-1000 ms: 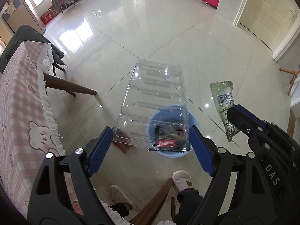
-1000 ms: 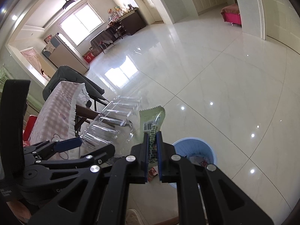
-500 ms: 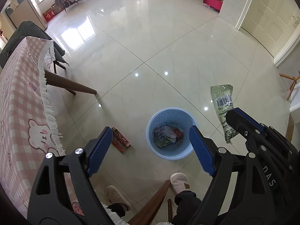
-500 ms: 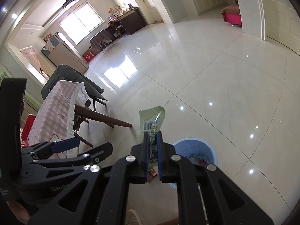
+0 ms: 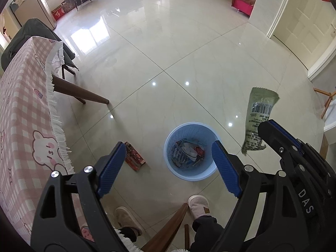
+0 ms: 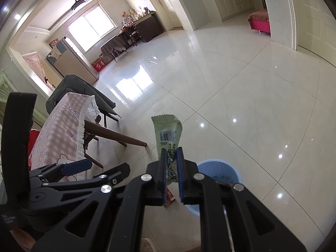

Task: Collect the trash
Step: 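Open both grippers over the bucket to drop the tray and bag, then move both open grippers back toward the brown-red paper bag on the table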

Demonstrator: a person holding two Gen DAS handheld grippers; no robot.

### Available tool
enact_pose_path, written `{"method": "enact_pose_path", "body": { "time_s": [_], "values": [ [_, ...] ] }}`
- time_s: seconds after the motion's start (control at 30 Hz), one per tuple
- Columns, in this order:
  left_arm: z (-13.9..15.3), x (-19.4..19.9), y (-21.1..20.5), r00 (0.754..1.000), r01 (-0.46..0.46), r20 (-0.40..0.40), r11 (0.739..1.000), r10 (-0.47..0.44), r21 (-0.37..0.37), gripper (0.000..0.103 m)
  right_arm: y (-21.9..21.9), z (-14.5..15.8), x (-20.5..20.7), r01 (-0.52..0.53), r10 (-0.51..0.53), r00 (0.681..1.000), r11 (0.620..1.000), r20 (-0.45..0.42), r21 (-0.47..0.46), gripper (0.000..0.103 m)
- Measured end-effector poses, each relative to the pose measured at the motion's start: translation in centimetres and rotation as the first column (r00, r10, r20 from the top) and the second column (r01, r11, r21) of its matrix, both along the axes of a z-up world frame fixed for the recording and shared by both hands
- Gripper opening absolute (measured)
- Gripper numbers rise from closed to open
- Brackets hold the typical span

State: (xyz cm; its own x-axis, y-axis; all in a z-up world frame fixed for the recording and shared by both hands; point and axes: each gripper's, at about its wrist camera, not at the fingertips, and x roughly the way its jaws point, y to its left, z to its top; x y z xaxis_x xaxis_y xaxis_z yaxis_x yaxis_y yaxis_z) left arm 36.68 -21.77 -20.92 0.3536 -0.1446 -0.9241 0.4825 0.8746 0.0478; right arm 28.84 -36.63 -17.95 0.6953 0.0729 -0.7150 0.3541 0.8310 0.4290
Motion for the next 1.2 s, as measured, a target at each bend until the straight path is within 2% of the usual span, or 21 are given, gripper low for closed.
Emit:
{"method": "enact_pose_path", "body": {
  "time_s": [0.17,0.4,0.57,0.83,1.2],
  "values": [
    [0.1,0.1,0.1,1.0,-0.009,0.005,1.0,0.009,-0.006,0.082,0.1,0.4,0.2,0.009,-0.009,1.0,1.0,0.004,-0.016,0.013],
    [0.4,0.4,0.5,1.0,-0.025,0.009,1.0,0.025,-0.014,0.082,0.0,0.7,0.0,0.028,-0.027,1.0,0.999,0.01,-0.023,0.023],
    [1.6,-0.2,0.8,1.0,-0.021,0.014,0.999,0.021,-0.032,0.082,0.2,2.1,-0.8,0.03,-0.029,0.999,0.999,0.026,-0.029,0.023],
    [6.3,-2.8,3.1,0.997,-0.017,0.079,0.997,0.024,-0.081,0.082,2.5,7.2,-3.2,0.023,-0.016,0.996,0.997,0.092,-0.079,0.023],
    [13.6,-9.4,10.1,0.978,-0.029,0.198,0.986,0.062,-0.166,0.082,9.3,15.2,-9.1,-0.003,0.035,0.983,0.984,0.181,-0.177,0.023]
  ]
}}
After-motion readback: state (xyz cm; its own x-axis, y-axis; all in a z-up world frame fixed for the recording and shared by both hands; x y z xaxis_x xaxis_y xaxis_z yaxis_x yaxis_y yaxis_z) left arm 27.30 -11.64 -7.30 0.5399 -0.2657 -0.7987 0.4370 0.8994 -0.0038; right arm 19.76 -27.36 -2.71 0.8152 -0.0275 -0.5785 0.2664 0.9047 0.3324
